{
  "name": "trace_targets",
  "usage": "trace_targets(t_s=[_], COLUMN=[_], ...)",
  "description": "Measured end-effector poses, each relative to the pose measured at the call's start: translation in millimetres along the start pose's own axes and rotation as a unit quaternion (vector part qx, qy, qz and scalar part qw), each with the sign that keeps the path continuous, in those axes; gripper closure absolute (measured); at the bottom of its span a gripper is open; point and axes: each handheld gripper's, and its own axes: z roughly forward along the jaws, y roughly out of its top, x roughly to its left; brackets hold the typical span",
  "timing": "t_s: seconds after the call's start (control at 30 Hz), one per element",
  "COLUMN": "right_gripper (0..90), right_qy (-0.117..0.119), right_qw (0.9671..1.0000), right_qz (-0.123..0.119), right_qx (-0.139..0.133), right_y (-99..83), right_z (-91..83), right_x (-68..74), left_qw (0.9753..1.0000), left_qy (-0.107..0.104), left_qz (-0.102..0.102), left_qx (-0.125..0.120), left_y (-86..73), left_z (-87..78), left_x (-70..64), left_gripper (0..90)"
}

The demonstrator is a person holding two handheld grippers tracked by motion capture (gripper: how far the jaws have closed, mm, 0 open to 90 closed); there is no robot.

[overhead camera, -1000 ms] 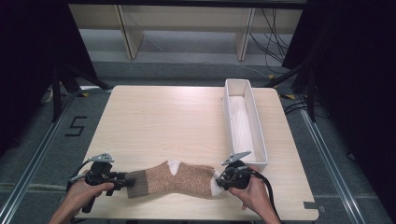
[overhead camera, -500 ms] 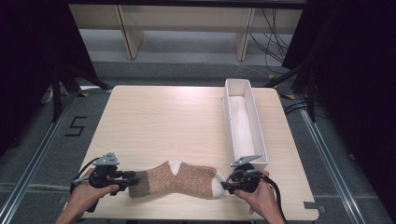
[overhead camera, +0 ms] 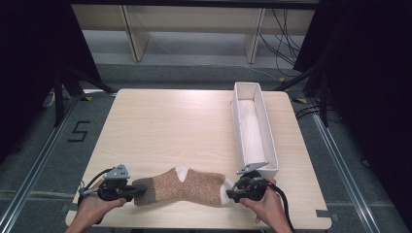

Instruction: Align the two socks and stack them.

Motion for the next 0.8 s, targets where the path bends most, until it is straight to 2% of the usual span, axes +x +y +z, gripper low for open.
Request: trace_targets(t_s=[0.07, 0.17, 0.23, 0.33, 0.4, 0.5, 0.63, 0.7, 0.73, 0.77, 0.8], right_gripper=[49.6, 49.5, 49.3, 49.2, 49.2, 49.2, 49.1, 49.2, 49.2, 49.2, 49.2], right_qy=[0.003, 0.004, 0.004, 0.003, 0.009, 0.007, 0.012, 0.010, 0.010, 0.012, 0.013], right_qw=[0.9999, 1.0000, 1.0000, 1.0000, 0.9999, 1.0000, 0.9998, 0.9999, 0.9999, 0.9994, 0.9999], right_qz=[0.015, 0.002, 0.009, 0.003, 0.013, 0.006, 0.012, 0.007, 0.011, 0.032, 0.008], right_qx=[0.003, -0.004, 0.001, -0.003, -0.002, -0.002, -0.007, -0.001, 0.001, 0.010, 0.000], right_y=[-0.2, -0.1, -0.8, -0.9, -0.9, 0.0, 0.2, 1.0, 1.1, 1.1, 1.5], right_z=[-0.1, 1.2, 2.6, 4.1, 4.7, 6.3, 9.4, 9.4, 10.0, 9.5, 11.0], right_x=[2.1, -0.3, -0.8, -2.4, -0.7, -3.0, -2.1, -2.4, -2.1, 1.1, -2.5], left_qw=[1.0000, 1.0000, 1.0000, 1.0000, 1.0000, 1.0000, 1.0000, 1.0000, 1.0000, 1.0000, 1.0000], left_qy=[0.001, 0.004, 0.002, 0.004, 0.005, 0.005, 0.007, 0.005, 0.006, 0.008, 0.008], left_qz=[0.002, -0.001, -0.001, -0.001, -0.001, -0.002, -0.002, -0.007, -0.006, 0.002, 0.003], left_qx=[0.003, 0.001, 0.003, 0.004, 0.004, 0.001, 0.002, -0.005, -0.005, 0.002, -0.004], left_y=[-0.2, -1.9, -2.8, -2.8, -3.0, -3.4, -4.3, -4.7, -4.4, -4.1, -4.1], left_z=[-0.4, 1.1, 1.9, 1.8, 1.6, 0.5, -0.8, -0.8, -1.9, -3.1, -3.9], left_x=[-0.2, 0.1, 0.2, 1.0, 1.5, 1.6, 1.6, 0.5, -0.2, 0.8, 0.2], left_gripper=[89.2, 89.3, 89.3, 89.2, 89.2, 89.2, 89.2, 89.2, 89.3, 89.3, 89.3])
